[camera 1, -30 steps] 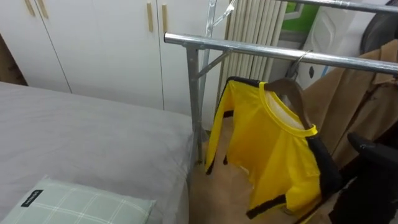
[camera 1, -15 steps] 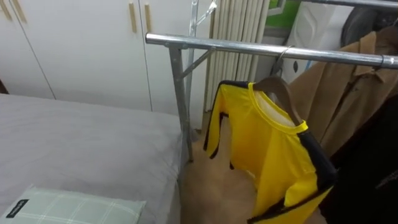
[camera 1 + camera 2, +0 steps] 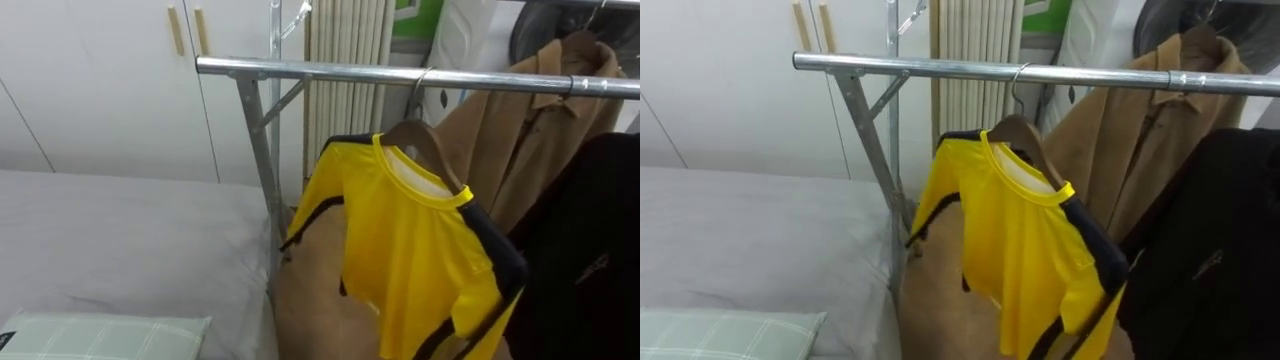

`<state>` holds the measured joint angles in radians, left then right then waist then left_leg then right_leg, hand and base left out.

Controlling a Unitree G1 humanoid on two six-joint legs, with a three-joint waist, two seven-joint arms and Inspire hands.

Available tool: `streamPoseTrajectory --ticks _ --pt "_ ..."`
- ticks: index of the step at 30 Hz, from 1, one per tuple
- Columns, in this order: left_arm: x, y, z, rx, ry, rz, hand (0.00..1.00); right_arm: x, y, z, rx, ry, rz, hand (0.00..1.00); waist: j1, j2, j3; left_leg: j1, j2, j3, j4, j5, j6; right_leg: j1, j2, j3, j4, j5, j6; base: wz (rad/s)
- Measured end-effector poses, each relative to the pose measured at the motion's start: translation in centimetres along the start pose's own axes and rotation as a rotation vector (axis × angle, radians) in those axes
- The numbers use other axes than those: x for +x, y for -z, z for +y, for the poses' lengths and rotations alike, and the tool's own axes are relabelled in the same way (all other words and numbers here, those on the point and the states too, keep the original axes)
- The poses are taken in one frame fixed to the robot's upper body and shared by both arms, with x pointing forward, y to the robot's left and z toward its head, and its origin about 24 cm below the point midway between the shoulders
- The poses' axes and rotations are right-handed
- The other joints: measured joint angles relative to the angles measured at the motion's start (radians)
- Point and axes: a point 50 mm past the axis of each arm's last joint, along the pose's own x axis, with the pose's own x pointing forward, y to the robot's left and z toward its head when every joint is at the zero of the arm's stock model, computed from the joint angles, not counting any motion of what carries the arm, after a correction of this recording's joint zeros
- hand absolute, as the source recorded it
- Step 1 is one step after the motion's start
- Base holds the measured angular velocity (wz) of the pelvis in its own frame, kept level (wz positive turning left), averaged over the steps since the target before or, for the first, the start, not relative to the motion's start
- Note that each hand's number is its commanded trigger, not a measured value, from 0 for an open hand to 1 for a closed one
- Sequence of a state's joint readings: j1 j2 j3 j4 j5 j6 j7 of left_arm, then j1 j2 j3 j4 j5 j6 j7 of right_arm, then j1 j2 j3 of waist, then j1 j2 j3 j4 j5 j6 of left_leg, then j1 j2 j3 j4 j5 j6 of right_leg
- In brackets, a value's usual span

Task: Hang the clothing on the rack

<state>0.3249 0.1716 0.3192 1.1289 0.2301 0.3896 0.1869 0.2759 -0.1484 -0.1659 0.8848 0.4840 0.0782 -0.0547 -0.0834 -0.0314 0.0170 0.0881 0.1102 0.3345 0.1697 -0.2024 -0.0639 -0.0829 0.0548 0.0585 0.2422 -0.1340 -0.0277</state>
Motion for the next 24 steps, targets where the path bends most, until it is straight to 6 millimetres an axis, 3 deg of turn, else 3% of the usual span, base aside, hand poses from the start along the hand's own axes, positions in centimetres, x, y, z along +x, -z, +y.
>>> streamPoseTrajectory --ticks 9,15,24 --pt "-0.1 -0.6 -0.5 0.038 0.010 -0.015 0.00 -0.1 2.7 -0.1 -0.051 -0.070 0.095 0.00 0.000 0.029 0.0019 -0.006 0.000 0.018 0.000 -0.004 0.002 -0.009 0.002 0.014 -0.002 0.000 0.000 -0.05" --pt "-0.3 -1.2 -1.0 0.054 0.023 -0.018 0.00 -0.1 3.0 -0.1 -0.107 -0.088 0.107 0.00 -0.001 0.046 -0.0032 -0.003 0.000 0.019 0.000 -0.005 0.002 -0.008 0.002 0.014 -0.002 0.001 0.000 0.00" --pt "-0.4 -1.8 -1.7 0.135 0.029 -0.042 0.00 0.4 2.4 0.6 -0.171 -0.093 0.105 0.00 0.000 0.048 -0.0025 0.001 -0.004 0.013 0.001 -0.006 0.004 -0.005 -0.002 0.016 0.003 -0.001 0.002 0.00"
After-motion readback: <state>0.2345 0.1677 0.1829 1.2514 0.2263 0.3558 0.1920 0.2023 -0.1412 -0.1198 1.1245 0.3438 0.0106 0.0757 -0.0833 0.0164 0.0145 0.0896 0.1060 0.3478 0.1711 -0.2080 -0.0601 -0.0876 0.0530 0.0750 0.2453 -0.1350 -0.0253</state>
